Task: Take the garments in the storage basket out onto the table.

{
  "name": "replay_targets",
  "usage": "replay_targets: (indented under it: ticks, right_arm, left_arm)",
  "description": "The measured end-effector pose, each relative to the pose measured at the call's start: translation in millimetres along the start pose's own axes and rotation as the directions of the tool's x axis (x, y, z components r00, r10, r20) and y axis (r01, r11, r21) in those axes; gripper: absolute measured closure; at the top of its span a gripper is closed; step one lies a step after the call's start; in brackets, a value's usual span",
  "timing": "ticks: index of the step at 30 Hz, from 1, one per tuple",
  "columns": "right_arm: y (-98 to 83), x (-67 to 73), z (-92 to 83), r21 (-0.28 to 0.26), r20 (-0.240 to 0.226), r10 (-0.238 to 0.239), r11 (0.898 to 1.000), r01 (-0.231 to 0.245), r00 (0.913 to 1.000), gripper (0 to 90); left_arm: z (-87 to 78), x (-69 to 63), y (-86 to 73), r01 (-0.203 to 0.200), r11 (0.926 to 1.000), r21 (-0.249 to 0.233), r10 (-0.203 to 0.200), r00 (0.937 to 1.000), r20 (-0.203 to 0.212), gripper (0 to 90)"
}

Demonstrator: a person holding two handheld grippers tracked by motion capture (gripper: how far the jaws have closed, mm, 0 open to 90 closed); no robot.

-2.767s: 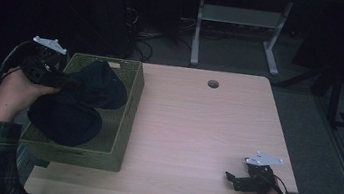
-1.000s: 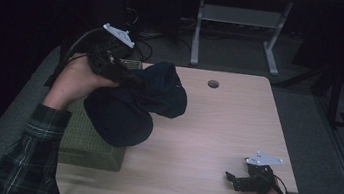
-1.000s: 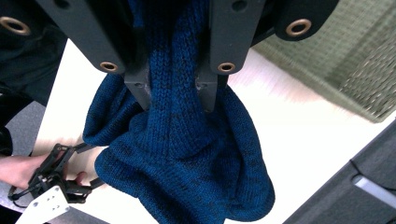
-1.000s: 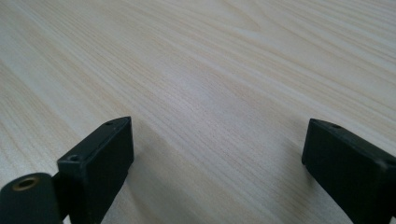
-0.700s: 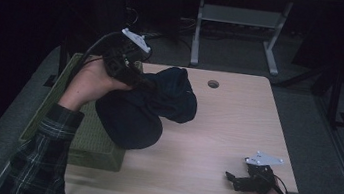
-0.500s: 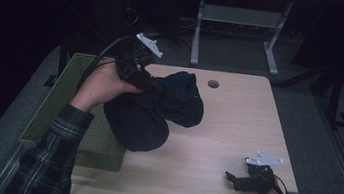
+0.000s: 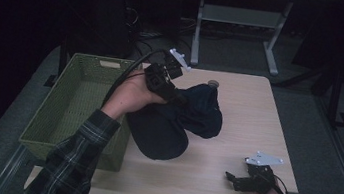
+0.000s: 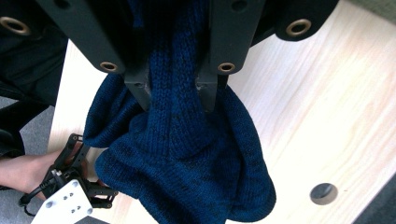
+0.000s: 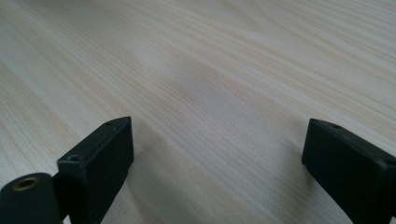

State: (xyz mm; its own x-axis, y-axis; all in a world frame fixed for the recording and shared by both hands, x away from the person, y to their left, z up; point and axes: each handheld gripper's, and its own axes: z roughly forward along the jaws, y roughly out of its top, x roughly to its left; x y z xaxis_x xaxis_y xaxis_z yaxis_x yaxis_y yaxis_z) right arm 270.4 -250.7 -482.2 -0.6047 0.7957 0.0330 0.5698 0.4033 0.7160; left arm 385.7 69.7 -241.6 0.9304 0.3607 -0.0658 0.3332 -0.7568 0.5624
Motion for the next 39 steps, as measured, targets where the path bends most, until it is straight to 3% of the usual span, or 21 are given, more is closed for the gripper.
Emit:
replay_targets:
  ticks: [23,30,36,39]
  right_arm:
    - [-0.1,0.0,0.1,-0.001,-0.001,0.001,1.000,-0.001,1.0000,8.7]
    - [-0.1,0.0,0.2,-0.002,-0.001,0.000,1.000,0.000,1.0000,8.7]
    - [-0.1,0.3,0.1,0.000,-0.003,0.004,1.000,-0.004,1.0000,8.7]
    - [-0.1,0.2,0.0,0.002,-0.001,0.003,1.000,-0.003,1.0000,8.6]
  left_arm:
    - [80.9,-16.4,18.4,-0.003,0.9993,0.036,0.000,0.9976,0.069,75.0]
    - [112.5,-18.0,17.8,0.012,0.9991,0.042,-0.016,0.9956,0.092,74.9]
    - [132.1,-17.6,13.2,-0.001,0.9975,0.071,-0.006,0.9959,0.090,74.8]
    - [139.6,-14.9,10.1,0.015,0.9980,0.062,-0.021,0.9948,0.100,74.6]
